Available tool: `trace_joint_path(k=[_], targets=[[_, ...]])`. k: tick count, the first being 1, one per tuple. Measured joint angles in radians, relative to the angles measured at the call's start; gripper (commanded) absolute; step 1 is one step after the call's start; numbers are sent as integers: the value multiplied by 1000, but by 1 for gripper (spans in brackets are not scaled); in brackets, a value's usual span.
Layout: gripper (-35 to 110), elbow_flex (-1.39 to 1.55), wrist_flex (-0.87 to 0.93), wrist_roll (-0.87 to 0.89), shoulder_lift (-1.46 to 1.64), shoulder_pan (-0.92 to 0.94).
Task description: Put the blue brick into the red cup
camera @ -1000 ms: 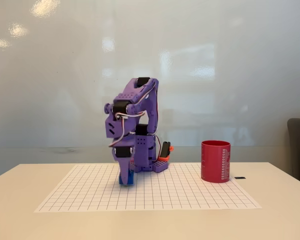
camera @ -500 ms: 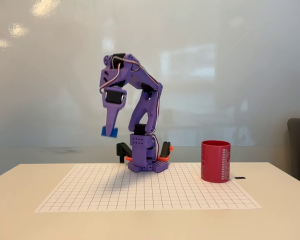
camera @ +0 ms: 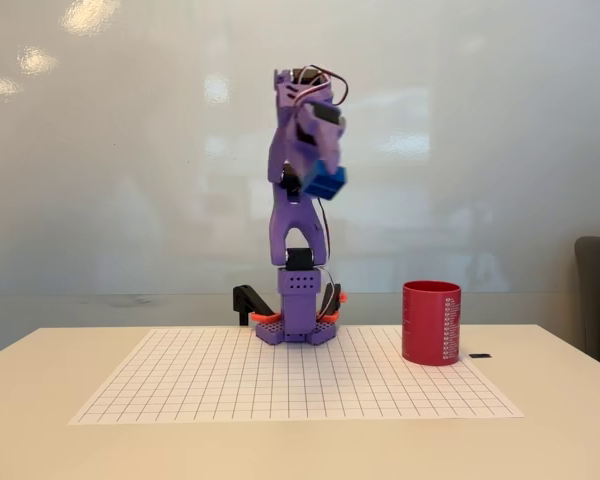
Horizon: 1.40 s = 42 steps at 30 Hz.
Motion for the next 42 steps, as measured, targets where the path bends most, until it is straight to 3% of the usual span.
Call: trace_joint_path(k=[11, 17, 33, 42], targets=[[-1, 66, 0, 287, -55, -612], [-1, 71, -3, 379, -130, -818], [-1, 201, -186, 446, -316, -911], [0, 265, -143, 446, -276, -911]])
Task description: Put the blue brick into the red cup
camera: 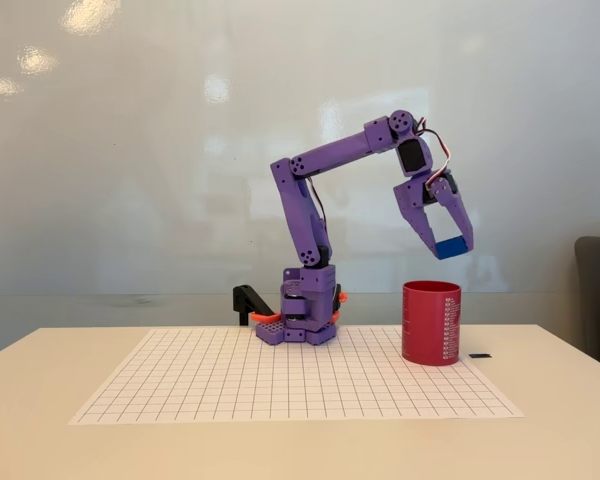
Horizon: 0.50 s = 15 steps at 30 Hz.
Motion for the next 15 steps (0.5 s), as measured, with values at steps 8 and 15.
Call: trace_joint_path(k=[8, 15], targets=[[0, 109, 15, 35, 38, -18], [6, 153, 28, 46, 67, -26]])
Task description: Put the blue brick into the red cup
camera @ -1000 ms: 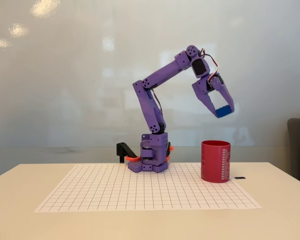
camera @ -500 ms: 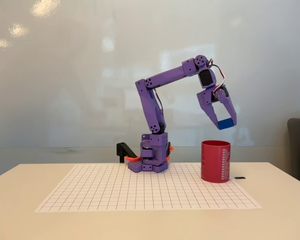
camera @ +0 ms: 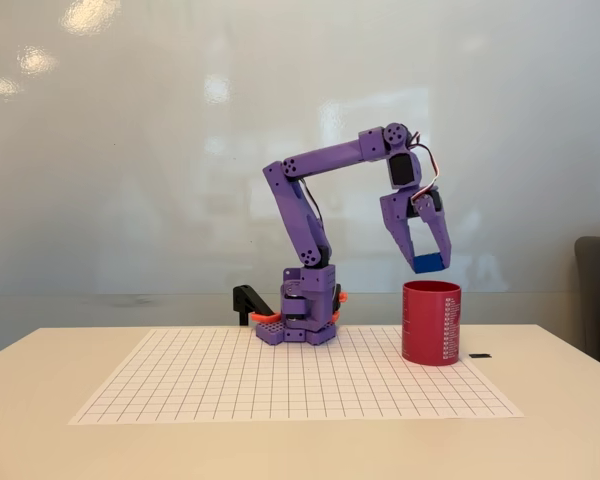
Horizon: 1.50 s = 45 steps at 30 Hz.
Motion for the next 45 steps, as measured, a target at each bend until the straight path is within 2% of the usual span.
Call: trace_joint_path(k=[4, 5, 13, 19, 20, 21, 22, 23, 45], targets=[[58, 0, 12, -3, 0, -11], [66, 0, 18, -3, 0, -18], [67, 0, 37, -37, -2, -55], [64, 0, 35, -37, -15, -49], [58, 0, 35, -40, -15, -48], [38, 0, 35, -44, -15, -48], [4, 0, 35, -54, -15, -48], [0, 0, 35, -69, -15, -48], [0, -12, -9, -106, -40, 21]])
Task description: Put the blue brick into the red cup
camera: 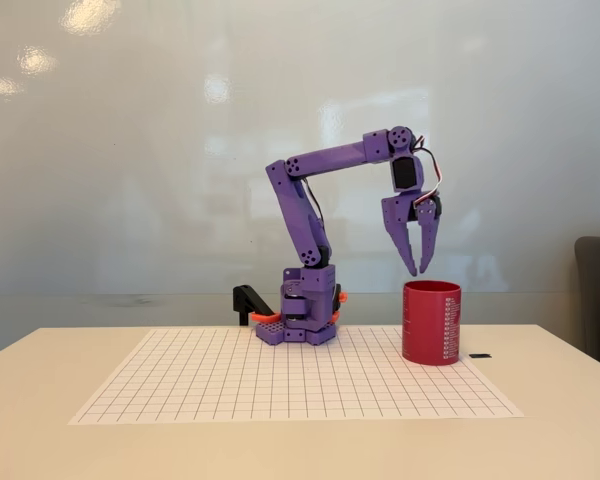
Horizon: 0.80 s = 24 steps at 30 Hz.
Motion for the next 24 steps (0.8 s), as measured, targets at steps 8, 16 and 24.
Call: trace_joint_path(k=[8, 16, 24], targets=[[-1, -334, -167, -8, -67, 209], [-1, -434, -316, 37, 14, 612], [-1, -238, -410, -51, 405, 1048]])
